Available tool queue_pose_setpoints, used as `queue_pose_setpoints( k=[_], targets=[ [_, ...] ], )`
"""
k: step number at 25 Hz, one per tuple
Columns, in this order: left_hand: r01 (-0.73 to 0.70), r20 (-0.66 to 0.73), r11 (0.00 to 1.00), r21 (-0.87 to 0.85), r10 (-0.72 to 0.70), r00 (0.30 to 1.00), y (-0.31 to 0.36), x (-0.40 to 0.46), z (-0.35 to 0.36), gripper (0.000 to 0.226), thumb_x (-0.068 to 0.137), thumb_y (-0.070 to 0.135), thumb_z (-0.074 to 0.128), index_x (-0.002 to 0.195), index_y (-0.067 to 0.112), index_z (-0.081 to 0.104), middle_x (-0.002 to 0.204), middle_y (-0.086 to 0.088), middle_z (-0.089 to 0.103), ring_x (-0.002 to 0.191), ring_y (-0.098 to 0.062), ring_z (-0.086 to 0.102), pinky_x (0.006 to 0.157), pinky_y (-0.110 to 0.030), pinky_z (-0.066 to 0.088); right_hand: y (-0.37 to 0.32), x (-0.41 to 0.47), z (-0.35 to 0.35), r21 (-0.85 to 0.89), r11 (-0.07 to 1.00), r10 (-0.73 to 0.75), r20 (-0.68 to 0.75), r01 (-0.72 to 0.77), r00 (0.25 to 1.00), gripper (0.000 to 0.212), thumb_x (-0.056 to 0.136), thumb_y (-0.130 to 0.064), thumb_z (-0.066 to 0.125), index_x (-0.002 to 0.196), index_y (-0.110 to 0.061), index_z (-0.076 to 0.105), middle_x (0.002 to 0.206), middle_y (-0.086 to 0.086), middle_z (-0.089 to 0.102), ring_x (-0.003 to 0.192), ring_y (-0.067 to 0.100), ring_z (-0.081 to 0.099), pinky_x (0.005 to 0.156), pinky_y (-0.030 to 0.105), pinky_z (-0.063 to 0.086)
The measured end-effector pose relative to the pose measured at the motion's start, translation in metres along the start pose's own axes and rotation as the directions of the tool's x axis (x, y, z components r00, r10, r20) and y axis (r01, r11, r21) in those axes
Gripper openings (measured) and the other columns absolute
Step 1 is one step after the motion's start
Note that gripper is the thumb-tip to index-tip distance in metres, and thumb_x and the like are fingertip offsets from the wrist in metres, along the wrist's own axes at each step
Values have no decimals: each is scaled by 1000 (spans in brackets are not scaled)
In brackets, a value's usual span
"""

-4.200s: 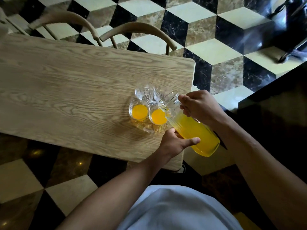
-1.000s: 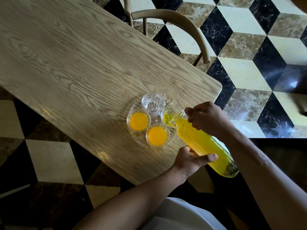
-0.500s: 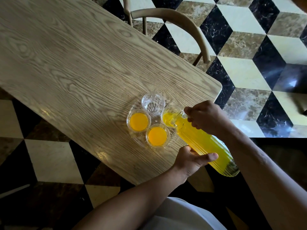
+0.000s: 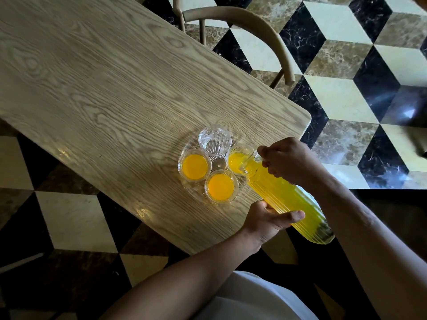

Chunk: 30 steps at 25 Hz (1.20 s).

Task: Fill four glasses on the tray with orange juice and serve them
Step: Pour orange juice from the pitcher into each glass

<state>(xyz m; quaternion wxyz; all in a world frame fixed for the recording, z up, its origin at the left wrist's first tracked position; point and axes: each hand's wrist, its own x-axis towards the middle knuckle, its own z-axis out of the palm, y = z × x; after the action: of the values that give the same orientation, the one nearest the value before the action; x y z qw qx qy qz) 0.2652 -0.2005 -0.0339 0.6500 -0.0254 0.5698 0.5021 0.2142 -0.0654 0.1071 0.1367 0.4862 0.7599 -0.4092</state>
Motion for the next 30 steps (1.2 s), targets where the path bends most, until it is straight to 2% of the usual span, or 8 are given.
queue_pose_setpoints(
  k=[5, 7, 10, 12, 15, 19, 24, 30],
  targets=[
    [21, 11, 1000, 5, -21, 1000, 0, 0, -1, 72, 42, 59, 102, 66, 29, 42, 67, -1, 40, 73, -20, 35, 69, -40, 38, 0, -1, 0, 14, 1000, 12, 2, -12, 1000, 44, 100, -39, 58, 65, -15, 69, 54, -4, 64, 45, 7, 58, 46, 18, 38],
    [26, 6, 1000, 12, -26, 1000, -1, 1, -2, 73, 39, 61, 102, 65, 30, 42, 66, 1, 41, 76, -20, 38, 72, -41, 45, 0, -1, 0, 8, 1000, 14, 0, -14, 1000, 44, 100, -39, 58, 64, -15, 69, 53, -5, 64, 41, 3, 56, 44, 17, 37],
    [36, -28, 999, 28, -35, 999, -3, 3, -1, 74, 36, 62, 103, 69, 28, 45, 69, -1, 42, 80, -20, 41, 87, -60, 59, 0, 1, 0, 6, 1000, 20, 4, -20, 1000, 44, 100, -38, 58, 65, -13, 69, 46, -7, 61, 34, -1, 52, 38, 15, 37],
    [29, -19, 999, 23, -29, 999, -4, 3, -1, 79, 35, 63, 103, 79, 22, 51, 75, -4, 45, 81, -19, 44, 97, -68, 53, 0, 1, 0, 9, 1000, 21, 4, -21, 1000, 44, 100, -38, 58, 65, -13, 69, 45, -7, 60, 34, -1, 52, 37, 15, 36],
    [16, -4, 1000, -9, -16, 1000, 0, 0, -1, 81, 32, 63, 103, 78, 22, 49, 71, -3, 45, 81, -19, 47, 98, -68, 52, 0, 3, 1, 11, 1000, 24, 0, -24, 1000, 44, 100, -38, 59, 66, -13, 69, 43, -8, 60, 34, -2, 53, 41, 17, 38],
    [9, 1, 999, -32, -9, 1000, 7, -7, -1, 78, 27, 65, 100, 65, 30, 42, 56, 9, 38, 79, -20, 42, 99, -66, 53, -2, 4, 2, 16, 1000, 20, 10, -20, 1000, 42, 100, -35, 58, 70, -8, 70, 39, -12, 59, 34, -3, 54, 34, 10, 35],
    [9, 12, 999, -39, -8, 1000, 9, -9, -3, 80, 26, 66, 99, 64, 31, 40, 51, 13, 38, 71, -13, 45, 98, -66, 54, -3, 4, 2, -14, 1000, 19, -1, -19, 1000, 43, 100, -38, 57, 69, -13, 70, 52, -7, 63, 36, -3, 55, 37, 12, 36],
    [26, 23, 1000, -10, -25, 999, 10, -9, -6, 84, 27, 65, 100, 72, 28, 40, 52, 14, 38, 61, -7, 51, 99, -65, 56, -3, 4, 2, -10, 1000, 27, 0, -27, 1000, 44, 100, -40, 58, 67, -14, 70, 54, -4, 65, 39, 3, 56, 38, 16, 38]
  ],
)
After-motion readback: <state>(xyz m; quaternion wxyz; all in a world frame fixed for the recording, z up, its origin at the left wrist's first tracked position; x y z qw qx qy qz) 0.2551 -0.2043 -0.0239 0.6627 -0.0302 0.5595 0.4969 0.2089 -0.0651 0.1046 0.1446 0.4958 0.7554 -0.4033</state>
